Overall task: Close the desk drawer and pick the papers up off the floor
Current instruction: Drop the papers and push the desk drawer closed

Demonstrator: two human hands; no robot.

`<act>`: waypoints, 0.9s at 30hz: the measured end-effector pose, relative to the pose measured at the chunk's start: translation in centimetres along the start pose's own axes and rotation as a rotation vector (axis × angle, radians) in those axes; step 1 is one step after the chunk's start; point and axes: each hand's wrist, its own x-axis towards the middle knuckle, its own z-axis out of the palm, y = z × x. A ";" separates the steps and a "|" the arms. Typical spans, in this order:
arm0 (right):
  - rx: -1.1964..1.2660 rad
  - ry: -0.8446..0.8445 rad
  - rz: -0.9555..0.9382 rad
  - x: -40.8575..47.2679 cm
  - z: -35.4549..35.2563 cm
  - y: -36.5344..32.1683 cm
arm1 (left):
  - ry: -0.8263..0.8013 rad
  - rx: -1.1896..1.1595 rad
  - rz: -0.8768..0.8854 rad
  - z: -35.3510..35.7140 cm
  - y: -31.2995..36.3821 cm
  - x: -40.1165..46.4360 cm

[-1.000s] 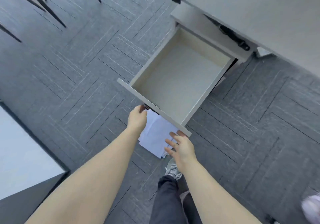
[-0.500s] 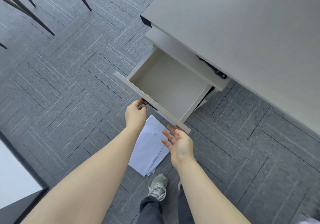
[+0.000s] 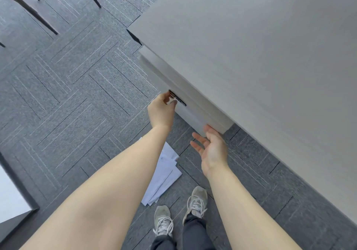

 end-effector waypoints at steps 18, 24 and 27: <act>-0.312 0.055 -0.114 1.4 -0.9 -0.4 | -0.033 0.390 0.284 0.7 0.0 2.2; -0.349 0.054 -0.113 1.3 -0.8 -0.5 | -0.174 0.233 0.145 0.0 0.4 2.9; -0.383 0.050 -0.104 1.2 -0.6 -0.1 | -0.267 0.211 0.094 -1.4 -0.1 2.3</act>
